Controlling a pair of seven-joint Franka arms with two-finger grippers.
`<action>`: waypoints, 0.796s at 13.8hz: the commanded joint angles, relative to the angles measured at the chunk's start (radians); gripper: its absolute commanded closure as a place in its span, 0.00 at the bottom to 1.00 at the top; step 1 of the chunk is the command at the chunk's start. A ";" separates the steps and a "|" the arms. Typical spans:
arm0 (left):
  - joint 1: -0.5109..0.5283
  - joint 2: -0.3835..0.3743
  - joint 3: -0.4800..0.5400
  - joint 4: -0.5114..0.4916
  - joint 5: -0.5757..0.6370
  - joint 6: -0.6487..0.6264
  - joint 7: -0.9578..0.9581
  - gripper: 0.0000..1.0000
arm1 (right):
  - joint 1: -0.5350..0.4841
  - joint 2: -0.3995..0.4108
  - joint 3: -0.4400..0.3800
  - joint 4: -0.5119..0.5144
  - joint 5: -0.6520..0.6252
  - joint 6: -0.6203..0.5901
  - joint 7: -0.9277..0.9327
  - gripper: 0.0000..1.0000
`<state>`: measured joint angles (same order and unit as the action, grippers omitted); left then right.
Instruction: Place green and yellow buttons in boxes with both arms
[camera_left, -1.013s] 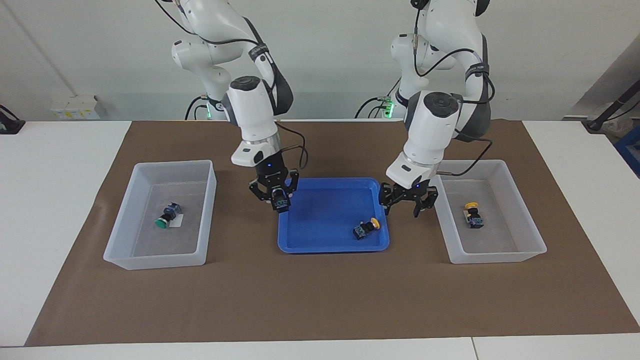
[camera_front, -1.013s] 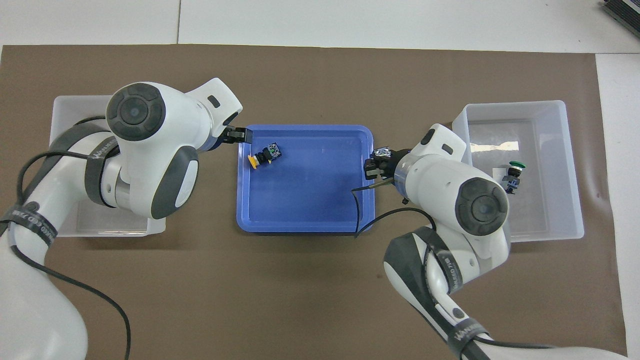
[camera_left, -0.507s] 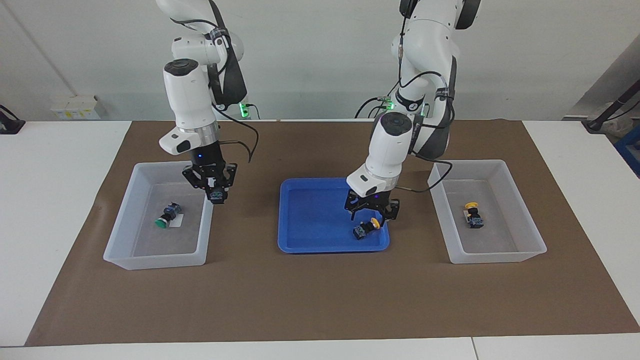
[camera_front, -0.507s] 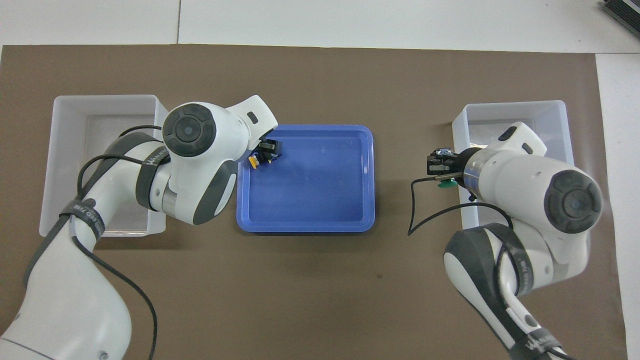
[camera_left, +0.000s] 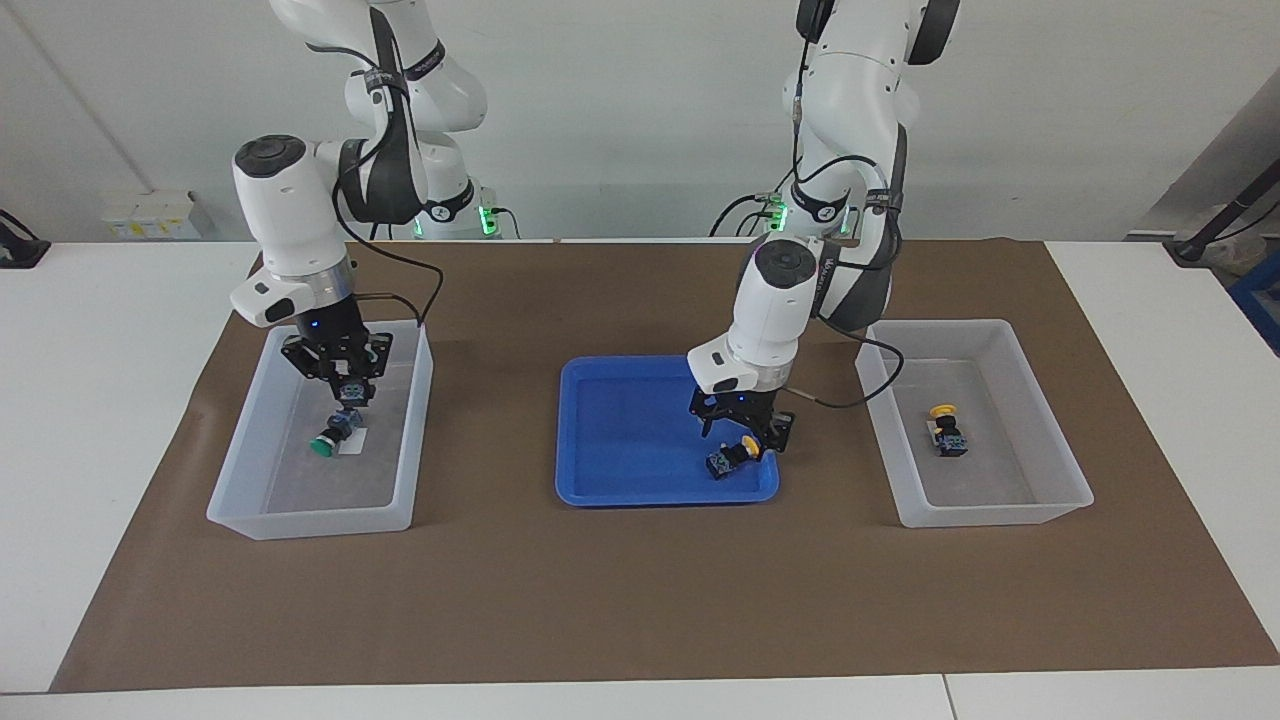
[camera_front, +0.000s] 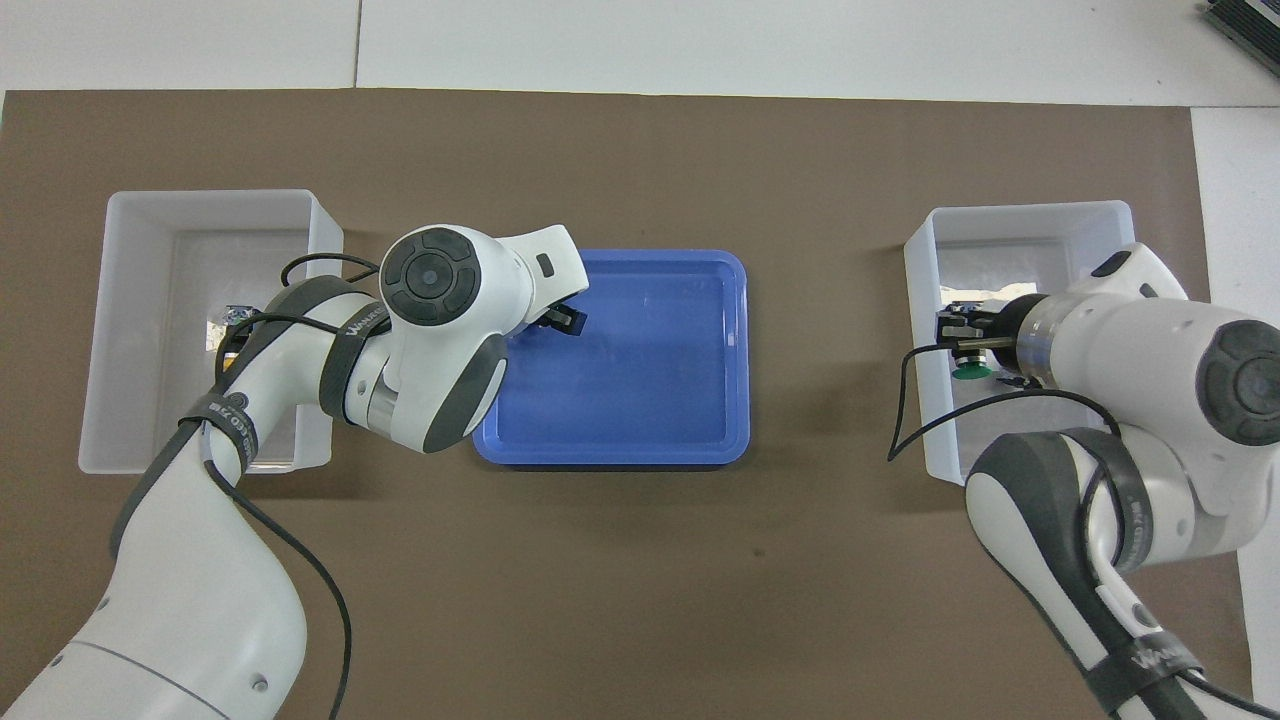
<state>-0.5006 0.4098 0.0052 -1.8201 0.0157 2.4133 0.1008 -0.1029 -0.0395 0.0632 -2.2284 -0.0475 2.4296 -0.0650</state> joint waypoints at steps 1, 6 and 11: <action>-0.036 0.026 0.013 -0.015 0.017 0.046 0.013 0.06 | -0.035 0.042 0.014 -0.008 0.004 0.005 -0.062 1.00; -0.047 0.026 0.015 -0.057 0.018 0.084 0.028 0.10 | -0.054 0.151 0.014 -0.007 0.004 0.133 -0.101 1.00; -0.045 0.020 0.015 -0.071 0.018 0.078 0.027 0.57 | -0.052 0.202 0.014 -0.007 0.004 0.192 -0.099 0.95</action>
<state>-0.5347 0.4460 0.0048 -1.8587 0.0192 2.4719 0.1204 -0.1385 0.1603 0.0651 -2.2367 -0.0474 2.6140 -0.1328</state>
